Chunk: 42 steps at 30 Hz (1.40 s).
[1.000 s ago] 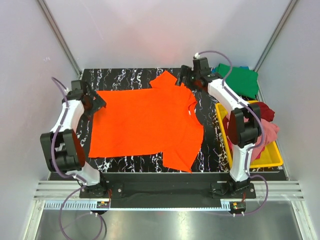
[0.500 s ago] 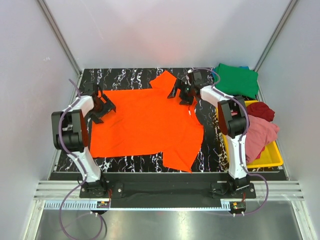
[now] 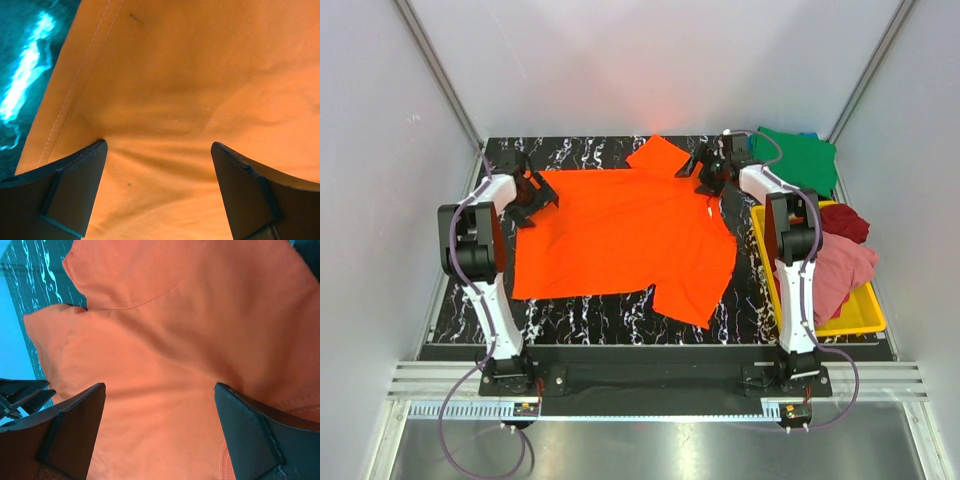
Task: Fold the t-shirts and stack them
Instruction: Flatten the tshirt out
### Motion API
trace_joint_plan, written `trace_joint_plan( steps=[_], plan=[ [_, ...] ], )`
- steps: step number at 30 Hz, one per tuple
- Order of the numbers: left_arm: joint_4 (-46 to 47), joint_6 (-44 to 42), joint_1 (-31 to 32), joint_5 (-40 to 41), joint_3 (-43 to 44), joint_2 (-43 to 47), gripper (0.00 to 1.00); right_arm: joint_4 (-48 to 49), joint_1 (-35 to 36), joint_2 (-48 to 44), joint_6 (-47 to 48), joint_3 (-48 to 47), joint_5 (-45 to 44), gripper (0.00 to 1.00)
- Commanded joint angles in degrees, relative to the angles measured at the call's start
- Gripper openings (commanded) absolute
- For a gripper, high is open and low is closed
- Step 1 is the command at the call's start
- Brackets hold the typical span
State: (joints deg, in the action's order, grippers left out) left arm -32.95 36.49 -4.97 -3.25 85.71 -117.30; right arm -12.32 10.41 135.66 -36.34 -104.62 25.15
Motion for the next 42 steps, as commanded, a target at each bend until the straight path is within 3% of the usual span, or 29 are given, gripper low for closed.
trace_joint_plan(
  steps=[1, 5, 10, 15, 18, 19, 22, 23, 28, 33, 42],
  plan=[
    [-0.01, -0.89, 0.40, -2.02, 4.11, -1.18, 0.92, -1.22, -1.18, 4.08, 0.57, -4.09, -1.07, 0.97],
    [-2.37, -1.86, 0.67, -2.03, 6.92, 0.92, 0.91, -2.36, -1.36, 3.92, -0.13, -7.00, 0.25, 0.97],
    [-2.65, -1.69, 0.40, 4.98, -3.51, 20.94, 0.95, -2.36, -1.19, 0.67, -0.58, -9.63, 5.87, 0.98],
    [-3.26, 3.13, 0.31, 12.46, -20.99, 39.92, 0.93, -3.50, -1.27, -3.90, -1.02, -11.75, 10.53, 1.00],
    [0.49, 10.25, 0.31, 16.16, -35.93, 57.92, 0.93, -4.30, -1.01, -9.34, -1.02, -10.53, 10.28, 1.00],
    [1.47, 12.36, 0.31, 16.51, -39.45, 65.89, 0.93, -4.38, -1.10, -13.10, -1.10, -7.91, 9.84, 1.00],
    [0.97, 14.04, 0.31, 17.31, -50.44, 76.56, 0.93, -4.47, -0.66, -23.10, -0.93, 4.45, 4.33, 1.00],
    [0.96, 14.57, 0.31, 17.31, -51.69, 77.73, 0.93, -4.56, -0.66, -25.94, -0.75, 4.51, 4.30, 1.00],
    [-1.77, 17.99, 0.14, 13.63, -58.02, 79.15, 0.93, -8.85, -0.05, -45.34, -0.49, 25.14, -11.94, 1.00],
    [0.86, 17.30, 0.23, 12.48, -62.68, 76.61, 0.92, -17.12, 1.01, -57.41, -1.01, 39.63, -21.96, 1.00],
    [2.89, 16.16, 0.23, 13.53, -66.46, 76.78, 0.87, -21.79, 2.33, -68.94, -3.21, 56.35, -25.33, 1.00]
  ],
)
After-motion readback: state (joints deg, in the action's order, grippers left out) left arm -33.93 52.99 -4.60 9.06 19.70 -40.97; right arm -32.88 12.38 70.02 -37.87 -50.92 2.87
